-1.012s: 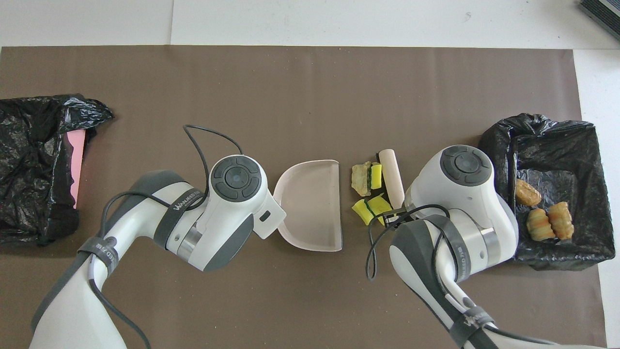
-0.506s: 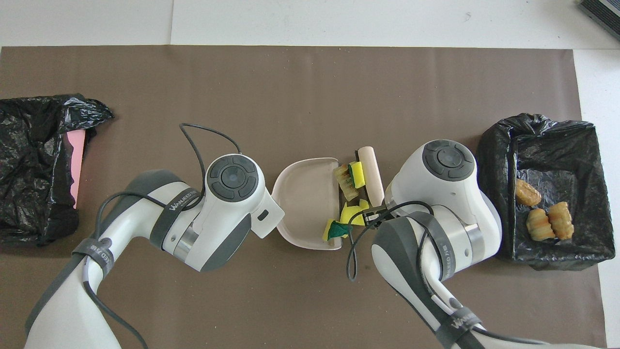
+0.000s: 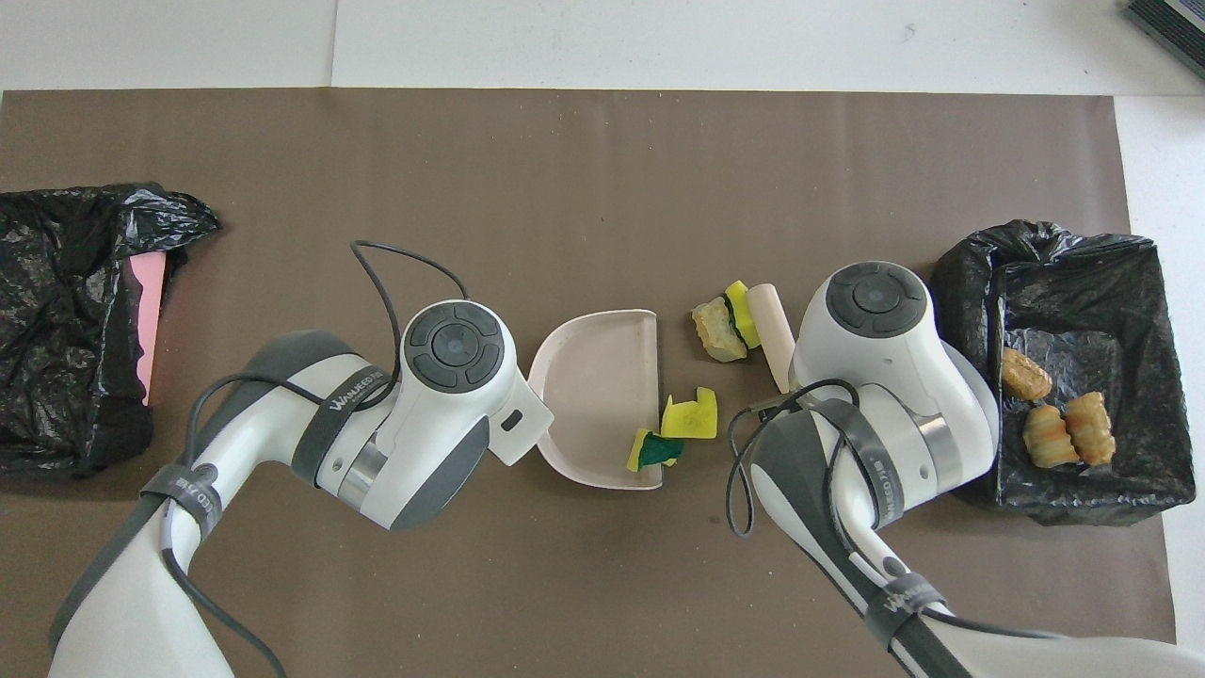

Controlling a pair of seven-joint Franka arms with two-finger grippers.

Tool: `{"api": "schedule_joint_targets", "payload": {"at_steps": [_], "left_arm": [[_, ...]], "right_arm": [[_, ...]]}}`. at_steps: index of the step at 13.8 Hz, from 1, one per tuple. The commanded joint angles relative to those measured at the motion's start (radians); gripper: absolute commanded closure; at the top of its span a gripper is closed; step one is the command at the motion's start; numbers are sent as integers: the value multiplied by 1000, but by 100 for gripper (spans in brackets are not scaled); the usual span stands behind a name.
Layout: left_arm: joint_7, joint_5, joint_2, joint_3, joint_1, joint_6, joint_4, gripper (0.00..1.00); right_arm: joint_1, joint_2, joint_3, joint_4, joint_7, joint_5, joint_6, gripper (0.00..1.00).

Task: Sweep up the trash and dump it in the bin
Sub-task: 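Sweep the yellow sponge bits toward the dustpan with the right gripper's brush, then sweep the last sponge bits into the dustpan with the right gripper's brush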

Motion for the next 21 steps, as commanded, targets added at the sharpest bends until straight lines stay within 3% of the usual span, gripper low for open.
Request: {"api": "schedule_joint_targets", "payload": {"at_steps": [1,7,9,13,15,17,19,21], "left_arm": [[-7,26,-45,1,-6,-47,-32,100],[-122,32,-64,-1,-11,-125,-35,100],[-162,32,-70,-1,-30,-125,-39,100],[-188,32,-71,-2,-32,-125,-39,100],[-187,30,-75,-2,-31,-124,-42,100],[-187,30,-78,-2,-29,-124,-44,100],[-187,30,-78,-2,-29,-122,-45,100],[-187,30,-79,-2,-29,-122,-45,100]], "right_arm": [[24,40,9,-7,-19,54,46,100],[78,35,14,5,-82,468,40,100],[95,25,15,37,-76,528,23,100],[55,-92,4,91,-80,512,-185,100],[35,-155,3,77,-77,394,-255,100],[36,-196,6,-4,-85,262,-200,100],[49,-221,8,-81,-91,258,-145,100],[64,-181,8,-115,-100,248,-79,100]]}}
